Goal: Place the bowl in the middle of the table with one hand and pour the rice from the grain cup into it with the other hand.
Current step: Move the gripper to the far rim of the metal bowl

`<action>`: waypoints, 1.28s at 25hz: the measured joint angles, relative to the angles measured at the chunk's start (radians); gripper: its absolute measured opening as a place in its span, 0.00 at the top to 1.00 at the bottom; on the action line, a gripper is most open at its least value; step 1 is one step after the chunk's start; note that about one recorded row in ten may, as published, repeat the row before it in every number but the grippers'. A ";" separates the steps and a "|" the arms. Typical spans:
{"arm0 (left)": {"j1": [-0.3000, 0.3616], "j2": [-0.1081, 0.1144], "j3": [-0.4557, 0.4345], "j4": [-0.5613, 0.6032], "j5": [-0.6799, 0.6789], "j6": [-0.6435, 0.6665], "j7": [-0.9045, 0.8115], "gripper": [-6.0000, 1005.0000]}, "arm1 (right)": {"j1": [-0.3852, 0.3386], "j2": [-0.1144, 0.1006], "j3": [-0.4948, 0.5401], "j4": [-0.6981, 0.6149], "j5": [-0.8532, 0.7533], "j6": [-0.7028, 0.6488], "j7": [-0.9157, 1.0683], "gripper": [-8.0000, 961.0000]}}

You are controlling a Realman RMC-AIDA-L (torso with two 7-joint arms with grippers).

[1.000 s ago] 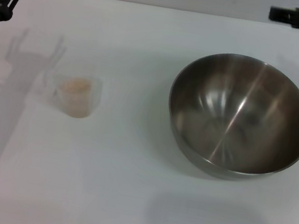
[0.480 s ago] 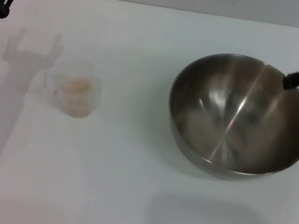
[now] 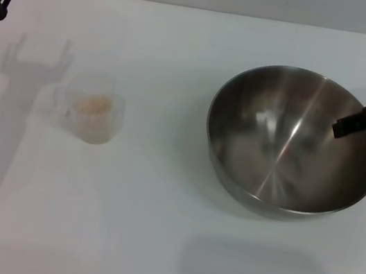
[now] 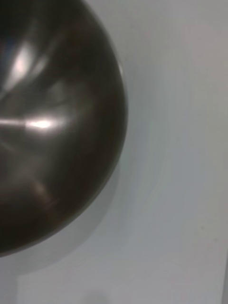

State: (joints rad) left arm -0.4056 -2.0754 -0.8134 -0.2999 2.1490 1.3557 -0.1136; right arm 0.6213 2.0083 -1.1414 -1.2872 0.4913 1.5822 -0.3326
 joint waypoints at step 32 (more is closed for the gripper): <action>-0.002 0.002 -0.012 0.002 0.000 -0.001 0.000 0.16 | -0.005 0.032 0.004 0.009 -0.062 -0.039 -0.051 0.94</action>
State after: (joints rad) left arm -0.4079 -2.0739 -0.8253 -0.2975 2.1491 1.3544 -0.1132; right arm 0.6161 2.0401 -1.1371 -1.2782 0.4295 1.5429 -0.3832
